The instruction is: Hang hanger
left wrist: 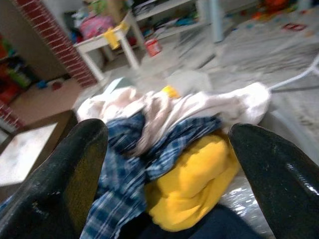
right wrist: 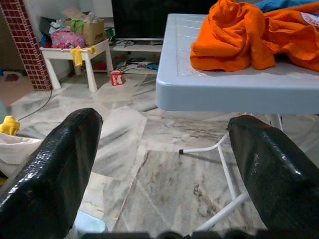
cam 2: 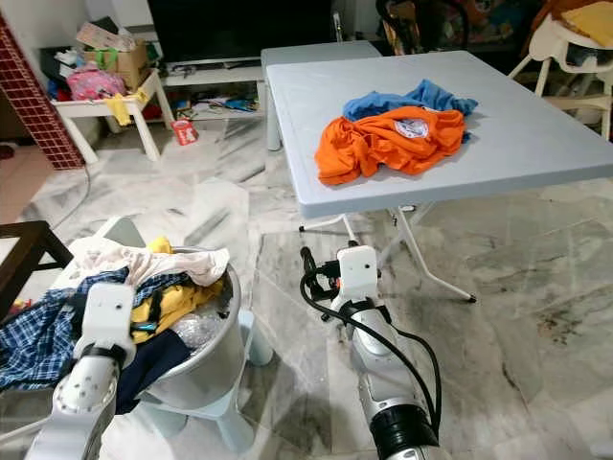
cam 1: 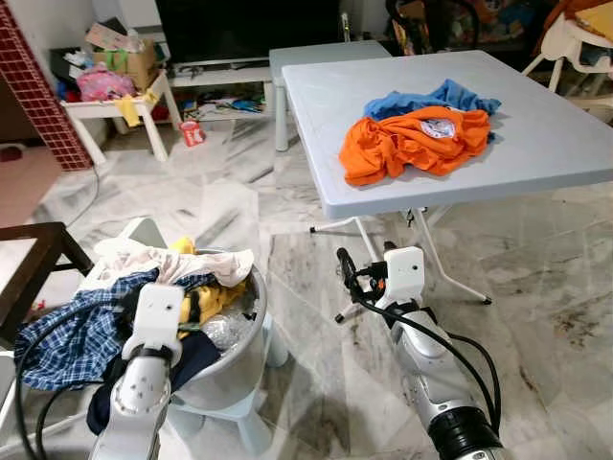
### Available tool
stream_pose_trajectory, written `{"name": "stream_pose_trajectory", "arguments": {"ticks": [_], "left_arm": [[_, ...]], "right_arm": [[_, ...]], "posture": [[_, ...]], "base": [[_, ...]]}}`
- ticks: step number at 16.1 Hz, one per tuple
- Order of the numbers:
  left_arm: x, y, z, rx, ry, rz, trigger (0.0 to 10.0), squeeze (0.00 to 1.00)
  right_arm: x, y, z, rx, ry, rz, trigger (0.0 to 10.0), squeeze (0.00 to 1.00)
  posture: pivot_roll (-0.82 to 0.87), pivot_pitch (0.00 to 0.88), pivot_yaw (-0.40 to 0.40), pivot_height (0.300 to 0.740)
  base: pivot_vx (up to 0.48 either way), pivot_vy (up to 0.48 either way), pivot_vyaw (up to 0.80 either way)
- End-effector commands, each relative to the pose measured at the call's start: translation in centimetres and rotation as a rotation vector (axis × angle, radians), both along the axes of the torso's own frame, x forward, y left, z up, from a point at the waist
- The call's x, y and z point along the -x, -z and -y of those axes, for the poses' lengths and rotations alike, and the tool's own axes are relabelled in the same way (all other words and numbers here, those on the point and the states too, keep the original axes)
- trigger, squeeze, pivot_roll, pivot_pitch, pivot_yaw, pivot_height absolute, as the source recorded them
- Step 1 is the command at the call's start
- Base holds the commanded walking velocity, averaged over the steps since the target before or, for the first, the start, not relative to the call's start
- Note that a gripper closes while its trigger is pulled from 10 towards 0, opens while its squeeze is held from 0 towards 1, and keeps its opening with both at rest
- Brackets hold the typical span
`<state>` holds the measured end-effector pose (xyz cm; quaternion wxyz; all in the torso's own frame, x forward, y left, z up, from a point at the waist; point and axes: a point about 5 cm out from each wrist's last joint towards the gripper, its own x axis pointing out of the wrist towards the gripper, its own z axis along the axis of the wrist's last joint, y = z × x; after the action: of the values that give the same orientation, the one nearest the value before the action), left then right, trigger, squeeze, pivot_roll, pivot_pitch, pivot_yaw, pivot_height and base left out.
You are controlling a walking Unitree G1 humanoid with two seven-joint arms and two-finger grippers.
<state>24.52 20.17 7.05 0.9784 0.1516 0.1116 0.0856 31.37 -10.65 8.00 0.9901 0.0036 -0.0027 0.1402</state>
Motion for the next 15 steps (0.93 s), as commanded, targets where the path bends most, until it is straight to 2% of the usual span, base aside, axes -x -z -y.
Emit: {"name": "stream_pose_trajectory", "arguments": {"ticks": [1,2,4,8,11,15], "left_arm": [[0.6,0.0,-1.4,-0.027,-0.102,0.007,10.0,0.0],[1.1,0.2,-2.2,-0.033,-0.174,0.004,10.0,0.0],[1.6,0.4,-3.1,-0.02,-0.233,-0.005,10.0,0.0],[1.6,0.4,-3.0,-0.025,-0.243,-0.001,10.0,0.0],[1.5,0.5,-3.0,-0.033,-0.246,-0.007,10.0,0.0],[0.4,0.4,-4.6,0.014,-0.231,-0.009,10.0,0.0]], "right_arm": [[-0.3,-0.5,-0.5,0.017,-0.047,0.027,10.0,0.0],[-0.3,-0.6,-0.7,0.032,-0.072,0.032,10.0,0.0],[-0.5,-0.8,-0.9,0.032,-0.081,0.032,10.0,0.0],[-0.7,-0.9,-1.1,0.029,-0.094,0.033,10.0,0.0],[-0.5,-0.7,-1.0,0.018,-0.088,0.026,10.0,0.0],[-0.4,-0.6,-0.7,0.023,-0.083,0.026,10.0,0.0]], "posture": [[0.15,0.009,0.013,0.74],[0.16,0.012,0.0,0.74],[0.16,0.017,-0.013,0.74],[0.16,0.022,-0.017,0.74],[0.15,0.022,-0.011,0.74],[0.13,0.025,-0.011,0.74]], "base": [[0.0,0.0,0.8],[0.0,0.0,0.8],[0.0,0.0,0.8],[0.0,0.0,0.8],[0.0,0.0,0.0],[0.0,0.0,0.0]]}}
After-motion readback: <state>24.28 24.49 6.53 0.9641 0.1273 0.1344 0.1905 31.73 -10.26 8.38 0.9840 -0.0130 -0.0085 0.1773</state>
